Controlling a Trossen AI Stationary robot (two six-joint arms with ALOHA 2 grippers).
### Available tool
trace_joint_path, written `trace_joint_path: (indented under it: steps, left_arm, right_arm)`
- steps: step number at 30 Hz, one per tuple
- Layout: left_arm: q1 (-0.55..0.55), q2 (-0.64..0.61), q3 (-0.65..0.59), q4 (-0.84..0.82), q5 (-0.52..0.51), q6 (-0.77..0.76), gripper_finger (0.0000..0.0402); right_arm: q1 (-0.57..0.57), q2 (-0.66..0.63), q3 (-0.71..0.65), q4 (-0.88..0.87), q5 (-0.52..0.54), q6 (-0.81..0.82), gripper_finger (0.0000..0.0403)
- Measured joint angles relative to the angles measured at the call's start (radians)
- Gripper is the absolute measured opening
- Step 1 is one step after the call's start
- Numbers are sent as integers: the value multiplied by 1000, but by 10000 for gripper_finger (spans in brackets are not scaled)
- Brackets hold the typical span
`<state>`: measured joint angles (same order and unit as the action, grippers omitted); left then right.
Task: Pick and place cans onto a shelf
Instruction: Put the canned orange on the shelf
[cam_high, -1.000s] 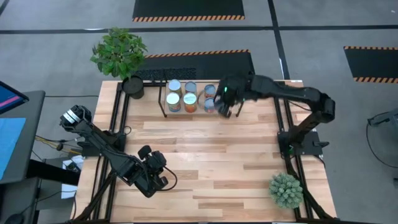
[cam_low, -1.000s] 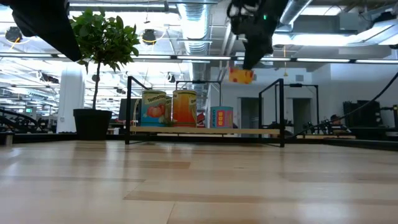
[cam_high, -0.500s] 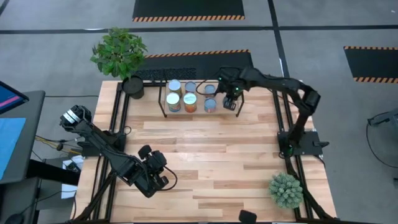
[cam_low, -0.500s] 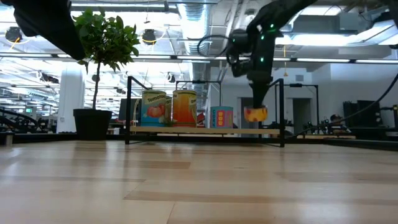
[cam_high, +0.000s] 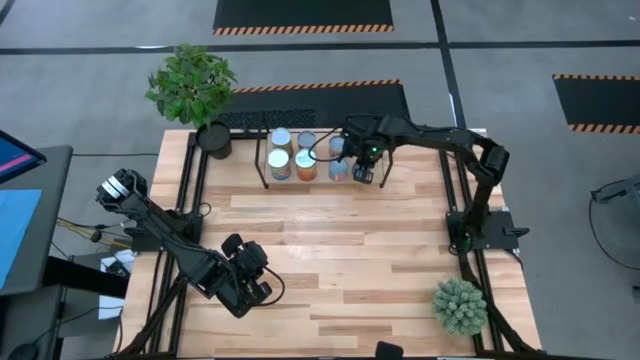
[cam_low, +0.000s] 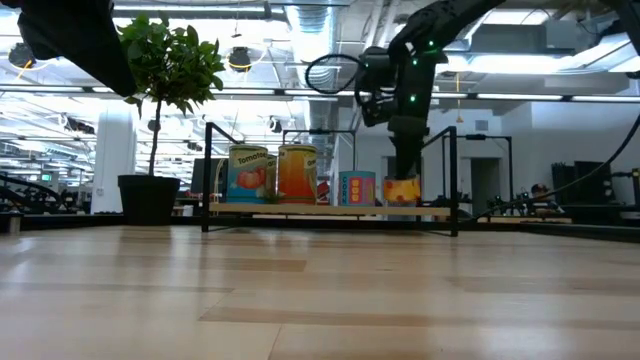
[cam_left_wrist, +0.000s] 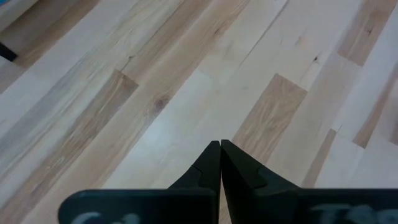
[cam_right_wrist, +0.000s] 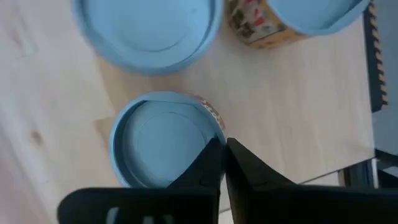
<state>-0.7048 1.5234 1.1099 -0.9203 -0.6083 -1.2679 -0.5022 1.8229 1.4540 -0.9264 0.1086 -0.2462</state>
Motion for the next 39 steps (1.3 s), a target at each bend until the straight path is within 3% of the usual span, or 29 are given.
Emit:
trace_joint_path:
  steps: [27,39]
  left_arm:
    - [0,0,0,23,10,-2,0]
    - [0,0,0,22,11,-4,0]
  right_arm:
    - [-4,3,-1,37,53,2,69]
    - [-3,3,20,16,129,2,93]
